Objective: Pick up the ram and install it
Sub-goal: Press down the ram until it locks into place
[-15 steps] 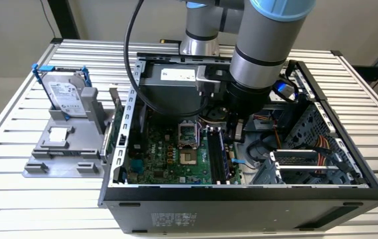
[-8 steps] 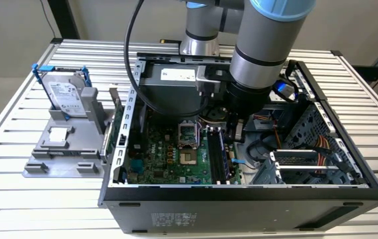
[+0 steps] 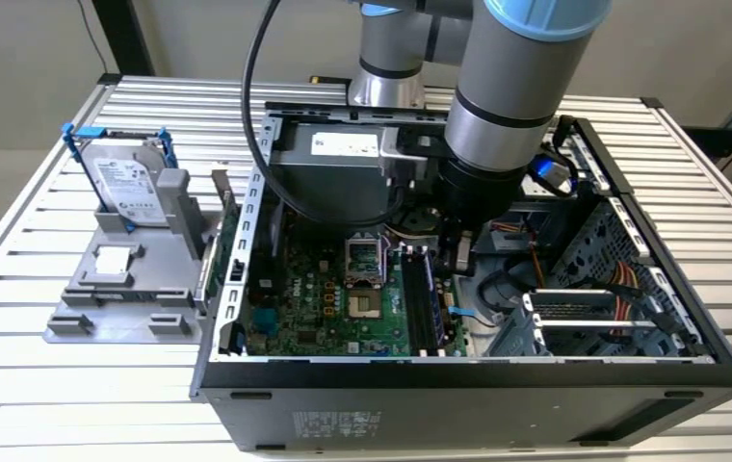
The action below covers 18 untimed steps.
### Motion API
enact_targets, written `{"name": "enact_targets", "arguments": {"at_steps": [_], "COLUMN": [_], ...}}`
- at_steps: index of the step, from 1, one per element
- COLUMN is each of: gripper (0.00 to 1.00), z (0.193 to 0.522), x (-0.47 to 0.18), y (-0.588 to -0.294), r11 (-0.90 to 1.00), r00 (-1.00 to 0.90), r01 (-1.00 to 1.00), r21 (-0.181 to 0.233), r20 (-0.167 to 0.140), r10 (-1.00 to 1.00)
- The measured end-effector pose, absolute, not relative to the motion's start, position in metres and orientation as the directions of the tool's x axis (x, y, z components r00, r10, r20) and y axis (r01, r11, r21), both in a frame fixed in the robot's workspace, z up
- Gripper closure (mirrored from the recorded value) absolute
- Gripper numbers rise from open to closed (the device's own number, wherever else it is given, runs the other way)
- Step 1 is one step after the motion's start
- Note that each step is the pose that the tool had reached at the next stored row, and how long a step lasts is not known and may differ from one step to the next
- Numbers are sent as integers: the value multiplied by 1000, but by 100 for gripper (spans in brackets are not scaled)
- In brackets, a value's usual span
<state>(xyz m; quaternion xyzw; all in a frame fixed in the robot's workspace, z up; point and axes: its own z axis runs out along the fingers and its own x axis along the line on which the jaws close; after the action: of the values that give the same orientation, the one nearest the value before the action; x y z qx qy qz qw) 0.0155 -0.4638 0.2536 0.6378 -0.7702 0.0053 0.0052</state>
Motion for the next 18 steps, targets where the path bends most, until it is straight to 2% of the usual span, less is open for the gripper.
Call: {"name": "enact_targets", "arguments": {"at_steps": [18], "gripper": [100], "z": [254], "x": [15], "y": [-464], "r11": [169], "r00": [-169], "r01": [-986], "r21": [-1], "r20": [15], "r10": [-986]}}
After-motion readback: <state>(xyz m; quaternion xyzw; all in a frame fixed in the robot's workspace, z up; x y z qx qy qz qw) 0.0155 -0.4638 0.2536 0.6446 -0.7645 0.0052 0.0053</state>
